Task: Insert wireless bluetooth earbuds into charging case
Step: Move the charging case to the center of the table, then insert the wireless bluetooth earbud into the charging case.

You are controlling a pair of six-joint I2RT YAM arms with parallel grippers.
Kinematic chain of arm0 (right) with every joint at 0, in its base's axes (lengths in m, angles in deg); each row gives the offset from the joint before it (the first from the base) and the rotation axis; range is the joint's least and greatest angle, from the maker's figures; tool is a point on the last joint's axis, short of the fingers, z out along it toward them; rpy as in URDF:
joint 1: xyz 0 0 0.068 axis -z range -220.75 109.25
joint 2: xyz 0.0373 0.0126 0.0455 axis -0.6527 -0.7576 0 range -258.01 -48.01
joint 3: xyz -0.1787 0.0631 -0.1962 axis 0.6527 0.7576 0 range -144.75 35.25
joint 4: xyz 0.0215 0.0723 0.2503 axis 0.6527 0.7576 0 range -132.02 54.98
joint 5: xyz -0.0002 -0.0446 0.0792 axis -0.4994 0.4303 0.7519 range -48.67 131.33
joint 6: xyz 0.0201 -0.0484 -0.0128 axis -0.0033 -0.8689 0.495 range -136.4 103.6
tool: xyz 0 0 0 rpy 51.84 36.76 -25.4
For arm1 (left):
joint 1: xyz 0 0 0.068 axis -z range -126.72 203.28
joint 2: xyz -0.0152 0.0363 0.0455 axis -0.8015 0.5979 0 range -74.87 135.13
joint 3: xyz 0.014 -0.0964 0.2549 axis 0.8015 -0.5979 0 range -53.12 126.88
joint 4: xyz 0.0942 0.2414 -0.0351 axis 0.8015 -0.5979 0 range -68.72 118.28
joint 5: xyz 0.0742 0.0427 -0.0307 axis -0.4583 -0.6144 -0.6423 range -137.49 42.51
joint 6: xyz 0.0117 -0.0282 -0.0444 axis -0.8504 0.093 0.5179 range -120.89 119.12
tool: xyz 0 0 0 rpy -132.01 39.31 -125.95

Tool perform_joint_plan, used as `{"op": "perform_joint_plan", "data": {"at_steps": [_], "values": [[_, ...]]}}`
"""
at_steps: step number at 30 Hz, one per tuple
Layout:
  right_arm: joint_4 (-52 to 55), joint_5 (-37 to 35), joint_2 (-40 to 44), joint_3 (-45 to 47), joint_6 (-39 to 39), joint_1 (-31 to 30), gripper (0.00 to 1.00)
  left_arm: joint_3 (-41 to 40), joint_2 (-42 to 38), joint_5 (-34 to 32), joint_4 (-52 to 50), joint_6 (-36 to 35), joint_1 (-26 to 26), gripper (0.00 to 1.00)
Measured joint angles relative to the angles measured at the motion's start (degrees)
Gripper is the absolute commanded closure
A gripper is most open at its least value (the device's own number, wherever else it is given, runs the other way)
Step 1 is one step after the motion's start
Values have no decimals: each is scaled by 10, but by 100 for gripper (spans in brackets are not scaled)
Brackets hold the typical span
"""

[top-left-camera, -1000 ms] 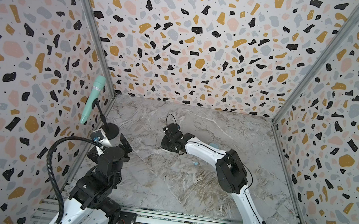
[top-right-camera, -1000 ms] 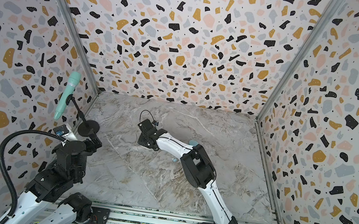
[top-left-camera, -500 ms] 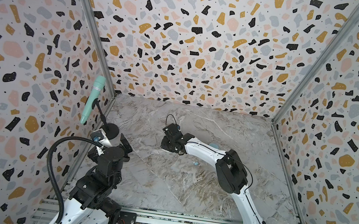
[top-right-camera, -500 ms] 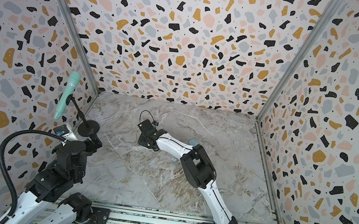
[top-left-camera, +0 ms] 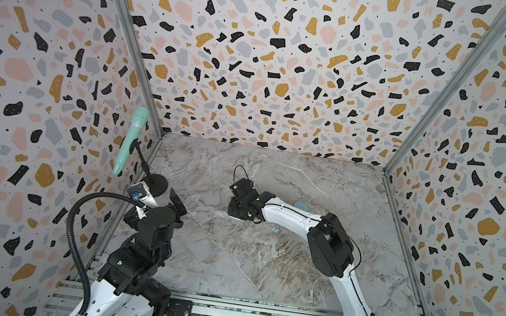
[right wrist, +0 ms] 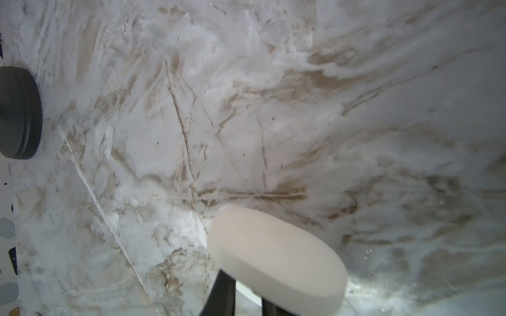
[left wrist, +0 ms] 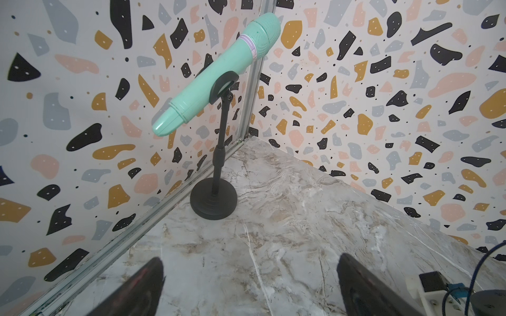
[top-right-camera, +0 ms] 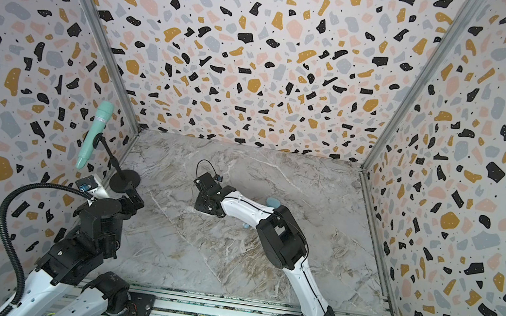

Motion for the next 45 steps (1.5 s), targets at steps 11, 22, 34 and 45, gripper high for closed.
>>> {"op": "perform_joint_plan", "data": {"at_steps": [11, 22, 34, 45], "values": [[9, -3, 21, 19, -5, -6, 85, 0, 0, 0, 0, 0, 0, 0], [28, -17, 22, 14, -12, -16, 84, 0, 0, 0, 0, 0, 0, 0], [77, -31, 8, -48, -24, -21, 83, 0, -1, 0, 0, 0, 0, 0], [98, -37, -4, -54, -30, -30, 83, 0, -2, 0, 0, 0, 0, 0]]}}
